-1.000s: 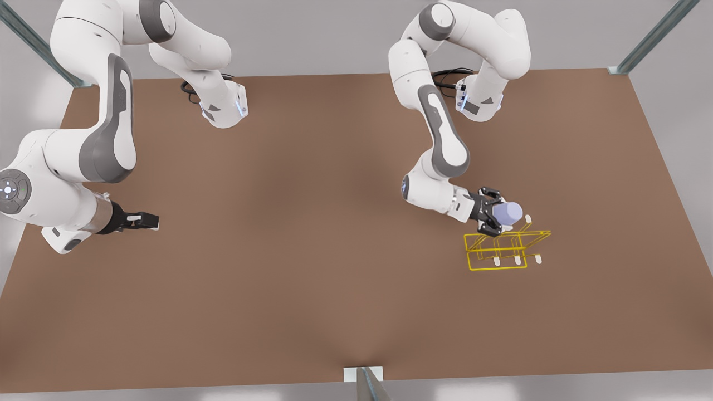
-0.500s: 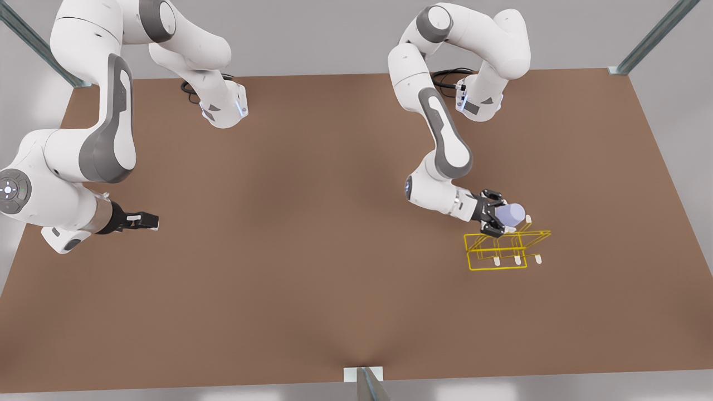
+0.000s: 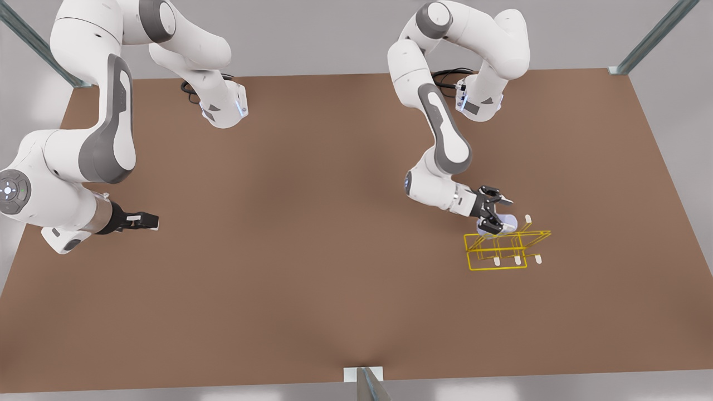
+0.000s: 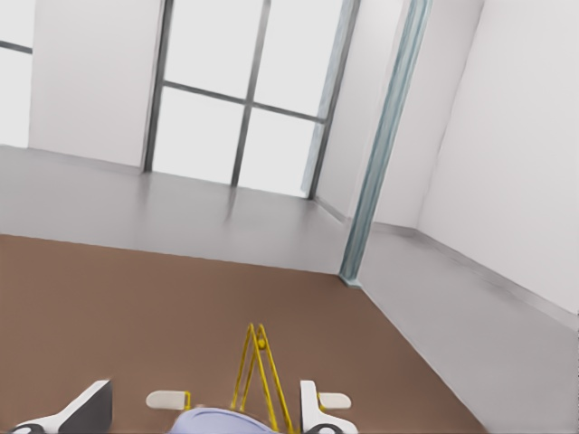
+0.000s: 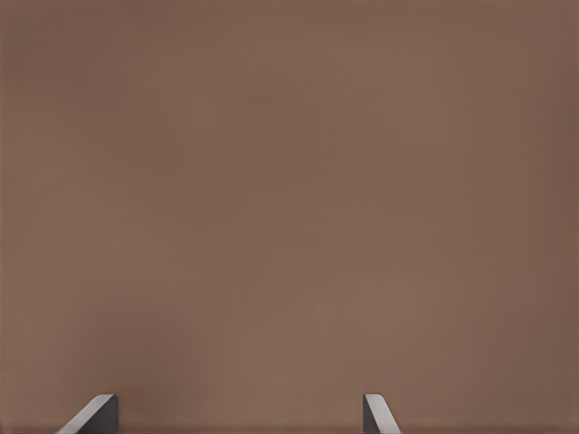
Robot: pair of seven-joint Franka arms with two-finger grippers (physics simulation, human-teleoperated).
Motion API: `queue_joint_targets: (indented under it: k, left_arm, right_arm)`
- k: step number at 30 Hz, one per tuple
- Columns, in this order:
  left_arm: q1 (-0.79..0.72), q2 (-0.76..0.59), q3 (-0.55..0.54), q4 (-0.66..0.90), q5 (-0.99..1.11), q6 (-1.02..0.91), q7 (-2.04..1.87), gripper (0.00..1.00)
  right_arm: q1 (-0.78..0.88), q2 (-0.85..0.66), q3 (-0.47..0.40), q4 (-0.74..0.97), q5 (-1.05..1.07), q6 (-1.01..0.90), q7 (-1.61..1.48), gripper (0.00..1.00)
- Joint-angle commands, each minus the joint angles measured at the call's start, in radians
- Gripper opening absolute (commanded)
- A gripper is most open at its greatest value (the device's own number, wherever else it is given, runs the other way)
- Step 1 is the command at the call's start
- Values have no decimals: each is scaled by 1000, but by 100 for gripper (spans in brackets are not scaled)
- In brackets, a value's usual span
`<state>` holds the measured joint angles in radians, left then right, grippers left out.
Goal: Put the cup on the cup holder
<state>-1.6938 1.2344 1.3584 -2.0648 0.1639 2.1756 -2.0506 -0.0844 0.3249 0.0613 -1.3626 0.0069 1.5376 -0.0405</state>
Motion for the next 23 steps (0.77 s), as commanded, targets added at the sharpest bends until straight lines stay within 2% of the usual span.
queue_joint_targets:
  k: [1,2,3,5,6,7,8,9,10,12,13,14,15,16,17,23]
  left_arm:
    - [-9,-18,4,0,0,-10,-8,100]
    - [-23,-68,11,0,-4,-31,68,100]
    - [-52,-189,19,0,-14,-121,197,100]
    - [-128,-366,143,49,-203,-356,715,100]
    - [-45,-617,119,219,-233,-583,1009,100]
    - [81,-740,73,400,-369,-805,1475,100]
    - [233,-736,36,552,-451,-994,1943,100]
    - [456,-768,-96,670,-490,-1088,2201,100]
    - [488,-782,-128,689,-527,-1091,2216,100]
    - [1176,-929,-1066,835,-316,-1067,2196,100]
    - [1349,-1018,-1352,723,-126,-877,2175,100]
    - [1350,-1102,-1375,583,-92,-752,2131,100]
    - [1353,-1075,-1369,630,-153,-833,2104,100]
    - [1355,-1011,-1371,750,-165,-947,2101,100]
    - [1353,-1007,-1375,788,-171,-988,2098,100]
    - [1355,-986,-1335,796,-185,-981,2098,100]
  right_arm:
    - [0,-1,0,0,1,-1,-1,100]
    - [0,-1,0,0,1,-1,-1,100]
    - [0,-1,-1,0,1,-1,-2,100]
    - [0,-1,-1,-1,1,-1,-2,100]
    - [0,-1,-1,-1,1,-1,-2,100]
    - [-2,-1,-1,-1,1,-1,-2,100]
    - [0,-1,-1,-1,1,-1,-2,100]
    - [0,-1,-1,0,1,-1,-2,100]
    - [0,-1,-1,0,1,-1,-2,100]
    - [0,-1,-1,0,1,-1,-1,100]
    - [0,-1,-1,0,1,-1,-1,100]
    - [0,-1,-1,0,1,-1,-1,100]
    - [0,-1,-1,0,1,-1,-1,100]
    - [0,-1,-1,0,1,-1,-1,100]
    - [0,-1,-1,0,1,-1,1,100]
    - [0,-1,-1,-1,-1,-2,-1,100]
